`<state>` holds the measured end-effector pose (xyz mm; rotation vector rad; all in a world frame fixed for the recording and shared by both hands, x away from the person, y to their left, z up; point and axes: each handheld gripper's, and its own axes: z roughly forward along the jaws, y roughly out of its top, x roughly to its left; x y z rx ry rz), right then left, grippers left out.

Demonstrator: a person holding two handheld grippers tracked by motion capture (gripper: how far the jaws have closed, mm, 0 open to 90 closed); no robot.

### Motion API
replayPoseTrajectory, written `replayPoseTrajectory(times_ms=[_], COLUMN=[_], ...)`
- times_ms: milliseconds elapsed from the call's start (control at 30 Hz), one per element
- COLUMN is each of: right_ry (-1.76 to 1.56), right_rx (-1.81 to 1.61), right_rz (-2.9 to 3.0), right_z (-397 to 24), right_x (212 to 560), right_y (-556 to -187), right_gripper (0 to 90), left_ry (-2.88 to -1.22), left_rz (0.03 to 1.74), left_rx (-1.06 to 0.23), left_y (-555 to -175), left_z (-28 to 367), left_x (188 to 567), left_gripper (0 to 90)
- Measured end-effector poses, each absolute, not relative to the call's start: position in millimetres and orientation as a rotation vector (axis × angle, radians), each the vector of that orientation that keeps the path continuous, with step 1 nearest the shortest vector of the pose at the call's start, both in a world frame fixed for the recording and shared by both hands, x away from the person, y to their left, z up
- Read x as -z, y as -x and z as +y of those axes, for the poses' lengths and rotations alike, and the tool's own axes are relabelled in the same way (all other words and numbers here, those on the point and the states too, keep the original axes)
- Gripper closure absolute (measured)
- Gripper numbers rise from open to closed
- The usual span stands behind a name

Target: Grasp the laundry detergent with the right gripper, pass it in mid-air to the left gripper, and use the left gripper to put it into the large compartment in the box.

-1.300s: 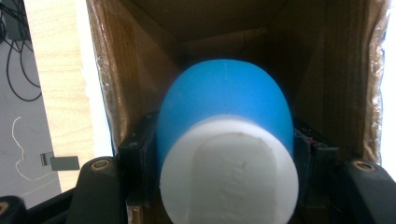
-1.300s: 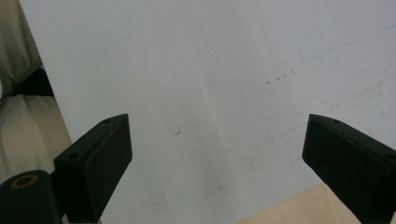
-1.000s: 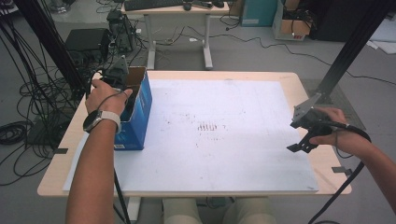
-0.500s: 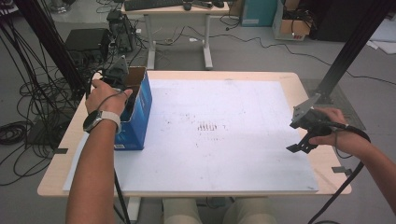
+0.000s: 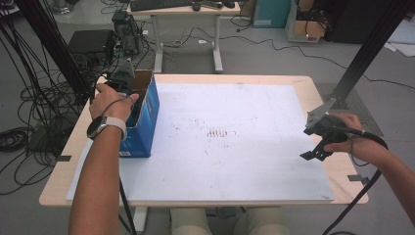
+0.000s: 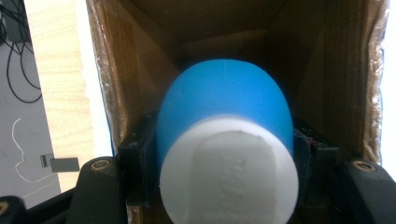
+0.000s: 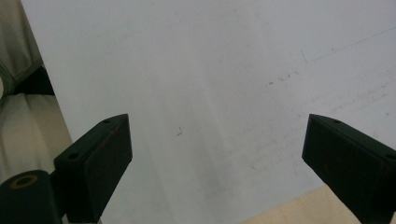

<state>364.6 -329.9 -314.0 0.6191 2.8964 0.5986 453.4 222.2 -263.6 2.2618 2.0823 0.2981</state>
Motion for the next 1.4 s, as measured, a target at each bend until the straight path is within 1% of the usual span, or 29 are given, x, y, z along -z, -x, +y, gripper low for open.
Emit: replayPoseTrajectory(times_ms=[1400], right_ry=[-0.616], right_rx=[-0.598], right_rz=[2.900], right_z=[-328.5], right_x=[314.4], right_y=[-364.5], right_gripper=[8.4], left_ry=[-2.257], left_rz=[2.074], left_rx=[-0.309], left_y=[-452.2], left_z=[222.7], left_x=[264.1], left_gripper=[37.3])
